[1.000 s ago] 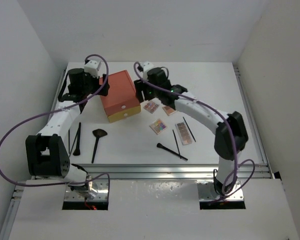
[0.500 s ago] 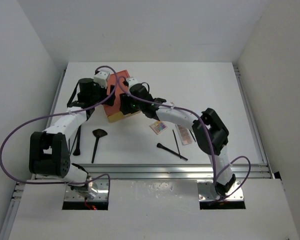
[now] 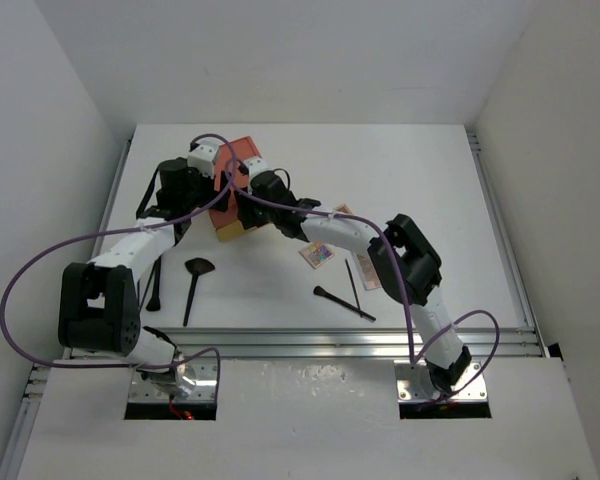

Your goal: Organize the makeup

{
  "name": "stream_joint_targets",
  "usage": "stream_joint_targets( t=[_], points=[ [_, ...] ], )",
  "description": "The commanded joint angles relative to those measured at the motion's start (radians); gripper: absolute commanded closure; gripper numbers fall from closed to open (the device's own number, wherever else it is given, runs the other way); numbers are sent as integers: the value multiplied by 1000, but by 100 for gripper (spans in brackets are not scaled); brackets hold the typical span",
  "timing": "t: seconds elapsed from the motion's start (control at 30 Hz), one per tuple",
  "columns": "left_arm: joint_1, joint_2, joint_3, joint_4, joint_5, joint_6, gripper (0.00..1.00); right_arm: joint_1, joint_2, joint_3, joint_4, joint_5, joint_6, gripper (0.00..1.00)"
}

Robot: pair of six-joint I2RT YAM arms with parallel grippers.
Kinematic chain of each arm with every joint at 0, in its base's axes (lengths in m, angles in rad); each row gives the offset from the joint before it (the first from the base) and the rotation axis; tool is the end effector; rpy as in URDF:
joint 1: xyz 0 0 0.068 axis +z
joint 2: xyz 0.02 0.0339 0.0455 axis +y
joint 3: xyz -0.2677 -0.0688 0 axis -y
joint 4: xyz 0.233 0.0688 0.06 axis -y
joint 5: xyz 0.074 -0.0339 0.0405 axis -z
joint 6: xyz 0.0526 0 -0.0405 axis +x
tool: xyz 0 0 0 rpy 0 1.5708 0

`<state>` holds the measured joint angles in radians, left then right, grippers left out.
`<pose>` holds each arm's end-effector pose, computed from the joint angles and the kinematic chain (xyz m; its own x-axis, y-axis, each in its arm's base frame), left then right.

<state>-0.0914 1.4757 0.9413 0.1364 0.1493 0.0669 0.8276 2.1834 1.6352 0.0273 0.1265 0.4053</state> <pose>0.3397 -0.0390 0.2641 -0.3699 0.1003 -0.9236 0.2521 0.9677 0.0041 0.3523 0.3736 0.1995 -0.5683 -0.0403 -0.8219 -0.4704 0.8354 0.2843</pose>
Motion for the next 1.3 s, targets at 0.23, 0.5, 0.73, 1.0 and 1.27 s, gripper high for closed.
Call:
stream_joint_targets(
  t=[0.23, 0.5, 0.73, 1.0, 1.27],
  points=[
    [-13, 5, -18, 5, 12, -3, 13, 7, -8, 52, 106, 62, -66, 53],
    [-13, 5, -27, -4, 12, 7, 13, 5, -13, 31, 135, 70, -91, 80],
    [-13, 5, -27, -4, 1, 7, 13, 7, -33, -18, 151, 70, -115, 100],
    [-13, 5, -27, -4, -40, -2, 13, 25, -219, -207, 137, -82, -223, 100],
    [-13, 14, -18, -4, -59, -3, 13, 39, -359, -377, 56, -175, -200, 100]
  ],
)
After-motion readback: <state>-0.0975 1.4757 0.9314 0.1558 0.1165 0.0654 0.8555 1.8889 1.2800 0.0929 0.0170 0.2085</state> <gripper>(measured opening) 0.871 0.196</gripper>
